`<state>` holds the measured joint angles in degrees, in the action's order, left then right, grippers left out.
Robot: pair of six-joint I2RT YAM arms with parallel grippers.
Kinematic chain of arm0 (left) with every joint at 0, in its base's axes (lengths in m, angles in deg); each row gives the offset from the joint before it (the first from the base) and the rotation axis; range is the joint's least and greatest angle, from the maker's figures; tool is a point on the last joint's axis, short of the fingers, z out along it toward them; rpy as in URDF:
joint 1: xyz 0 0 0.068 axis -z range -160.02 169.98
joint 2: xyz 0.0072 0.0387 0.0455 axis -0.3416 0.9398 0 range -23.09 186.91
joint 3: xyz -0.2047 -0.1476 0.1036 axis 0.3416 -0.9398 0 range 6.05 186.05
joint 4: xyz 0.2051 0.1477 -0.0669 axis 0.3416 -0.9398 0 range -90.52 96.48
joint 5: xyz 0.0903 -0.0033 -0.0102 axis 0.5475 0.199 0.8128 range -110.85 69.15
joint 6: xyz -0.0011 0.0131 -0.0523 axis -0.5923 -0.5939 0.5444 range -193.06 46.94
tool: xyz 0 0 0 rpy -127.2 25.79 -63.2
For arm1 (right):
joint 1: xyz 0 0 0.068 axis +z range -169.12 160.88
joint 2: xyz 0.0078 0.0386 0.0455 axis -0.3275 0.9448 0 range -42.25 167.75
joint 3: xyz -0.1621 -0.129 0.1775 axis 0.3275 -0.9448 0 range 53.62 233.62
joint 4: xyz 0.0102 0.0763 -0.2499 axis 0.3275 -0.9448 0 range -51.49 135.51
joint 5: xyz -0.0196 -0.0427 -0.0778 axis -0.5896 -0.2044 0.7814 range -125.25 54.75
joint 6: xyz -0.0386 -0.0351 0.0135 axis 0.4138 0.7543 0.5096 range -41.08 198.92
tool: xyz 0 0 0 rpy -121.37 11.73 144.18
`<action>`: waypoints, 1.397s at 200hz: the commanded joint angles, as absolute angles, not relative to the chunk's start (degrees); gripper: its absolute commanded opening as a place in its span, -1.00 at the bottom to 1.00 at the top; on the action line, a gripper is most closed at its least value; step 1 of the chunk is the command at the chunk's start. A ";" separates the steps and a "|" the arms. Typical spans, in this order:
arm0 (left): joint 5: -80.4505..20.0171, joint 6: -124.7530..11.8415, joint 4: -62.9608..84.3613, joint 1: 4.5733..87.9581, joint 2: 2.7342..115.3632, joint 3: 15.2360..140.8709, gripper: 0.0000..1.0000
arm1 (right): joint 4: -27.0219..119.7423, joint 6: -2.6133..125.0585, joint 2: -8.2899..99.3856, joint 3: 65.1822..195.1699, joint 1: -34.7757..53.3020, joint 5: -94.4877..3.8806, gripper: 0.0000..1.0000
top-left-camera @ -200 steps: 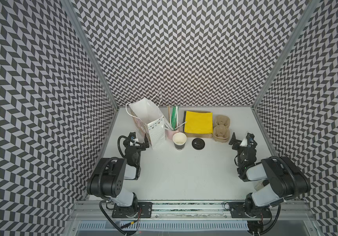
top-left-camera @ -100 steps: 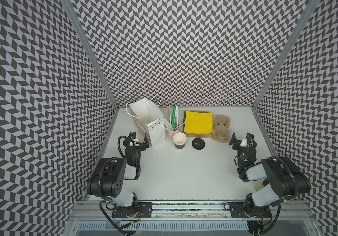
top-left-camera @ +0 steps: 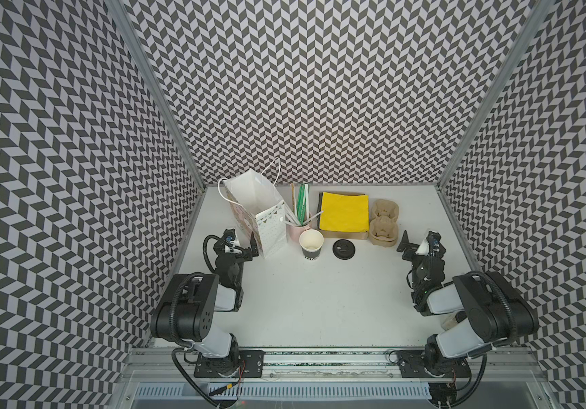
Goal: Pack the takeout coffee
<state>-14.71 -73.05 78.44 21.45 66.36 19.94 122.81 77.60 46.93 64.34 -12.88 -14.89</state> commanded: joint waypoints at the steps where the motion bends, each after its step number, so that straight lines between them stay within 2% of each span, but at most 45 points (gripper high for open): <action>1: -15.48 -72.10 82.60 20.94 64.05 17.23 1.00 | 125.36 78.72 44.49 63.16 -12.56 -15.87 0.99; 23: -12.87 -70.96 79.30 20.94 58.39 16.43 1.00 | 129.84 79.43 44.35 60.78 -12.29 -16.11 0.98; 45: -11.50 -69.41 65.11 20.94 51.08 19.31 1.00 | 136.07 80.10 46.47 59.56 -11.83 -15.31 0.98; 61: -11.90 -69.44 60.13 20.94 46.38 19.59 1.00 | 134.39 80.50 45.35 59.65 -11.70 -16.03 0.98; 66: -11.75 -68.98 58.57 20.94 44.73 19.51 0.99 | 134.93 81.19 44.53 59.76 -10.68 -13.62 0.98; 74: -11.18 -67.87 57.27 20.94 42.01 19.18 1.00 | 127.56 81.13 40.90 62.11 -9.28 -7.75 0.98; 93: -11.76 -63.81 54.67 21.03 35.98 18.99 1.00 | 99.96 82.60 29.03 73.00 -8.26 -12.70 0.99; 112: -8.91 -56.90 46.38 21.08 30.41 21.79 1.00 | 98.23 80.99 22.03 72.96 -6.70 -11.01 0.99; 133: 3.24 -39.35 24.76 22.21 26.77 29.52 1.00 | 95.12 78.55 14.29 73.03 -4.63 -15.39 0.98; 145: 6.13 -30.12 11.68 22.26 25.28 34.57 1.00 | 89.36 74.23 10.10 75.13 -4.18 -19.55 0.99; 170: -1.05 -31.97 -0.08 22.22 20.79 41.60 1.00 | 79.92 53.54 5.77 79.13 -4.18 -26.94 0.98; 182: -6.08 -33.44 -4.09 21.91 17.72 44.02 0.99 | 74.82 48.19 4.61 80.80 -4.27 -31.84 0.99; 199: -13.34 -36.74 -9.21 22.69 14.61 47.35 0.98 | 73.93 49.52 6.18 83.49 -4.03 -42.60 0.99; 207: -15.14 -36.19 -12.42 23.53 14.26 48.90 0.92 | 68.70 49.16 7.58 86.66 -3.60 -43.05 0.98; 223: -21.21 -34.22 -19.41 24.54 16.26 51.98 0.69 | 56.82 52.09 10.91 92.72 -1.89 -42.21 0.98; 231: -24.56 -33.81 -21.75 25.96 17.94 52.90 0.59 | 51.57 52.97 12.34 94.89 -0.26 -38.80 0.98; 243: -24.36 -32.30 -25.21 30.21 20.18 53.95 0.58 | 46.00 54.64 13.86 96.98 2.16 -35.20 0.98; 258: -20.20 -31.25 -26.98 38.12 21.73 54.74 0.59 | 42.20 55.61 14.88 97.87 4.84 -31.50 0.98; 279: -12.94 -28.65 -27.59 48.54 24.57 55.93 0.60 | 39.23 57.78 16.65 99.24 7.87 -31.59 0.99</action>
